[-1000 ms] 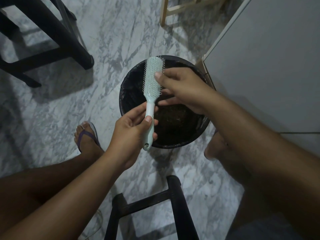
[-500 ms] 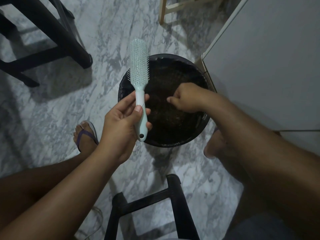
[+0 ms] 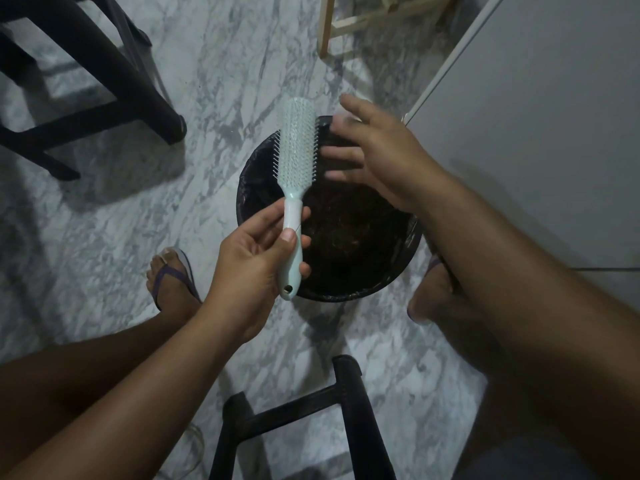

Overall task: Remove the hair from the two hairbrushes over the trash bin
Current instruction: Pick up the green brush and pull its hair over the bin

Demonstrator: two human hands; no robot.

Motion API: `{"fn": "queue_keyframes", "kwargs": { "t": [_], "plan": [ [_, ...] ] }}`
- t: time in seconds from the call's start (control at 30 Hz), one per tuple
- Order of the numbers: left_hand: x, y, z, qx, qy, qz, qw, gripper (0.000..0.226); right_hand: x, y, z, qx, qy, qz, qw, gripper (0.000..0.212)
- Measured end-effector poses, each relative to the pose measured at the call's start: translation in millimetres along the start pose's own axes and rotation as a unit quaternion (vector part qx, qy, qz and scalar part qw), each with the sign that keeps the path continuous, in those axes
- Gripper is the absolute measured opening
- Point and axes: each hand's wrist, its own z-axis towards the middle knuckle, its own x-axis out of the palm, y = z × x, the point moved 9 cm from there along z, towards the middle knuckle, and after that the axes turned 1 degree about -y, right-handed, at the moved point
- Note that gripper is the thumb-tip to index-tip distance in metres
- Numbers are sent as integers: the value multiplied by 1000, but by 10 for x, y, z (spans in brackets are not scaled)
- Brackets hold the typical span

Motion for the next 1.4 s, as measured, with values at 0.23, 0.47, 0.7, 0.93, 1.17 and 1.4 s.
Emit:
{"fn": "queue_keyframes", "kwargs": {
  "t": [0.23, 0.47, 0.7, 0.93, 1.17, 1.4],
  "plan": [
    [-10, 66, -29, 15, -7, 63, 998, 42, -126, 141, -64, -82, -75, -34, 993, 26],
    [-32, -24, -8, 29, -19, 49, 998, 42, -211, 47, -92, -74, -76, -304, 947, 12],
    [-60, -68, 7, 36, -22, 36, 998, 44, -175, -888, -28, 167, 86, -622, 761, 13],
    [-65, 63, -7, 12, -24, 72, 997, 43, -131, 145, -10, -127, -70, -216, 965, 44],
    [-69, 200, -33, -13, -23, 111, 993, 44, -78, 424, -217, -197, -136, -396, 886, 23],
    [-90, 268, -11, -34, -36, 93, 994, 41, -213, 660, -326, -271, -202, -315, 887, 21]
  ]
}}
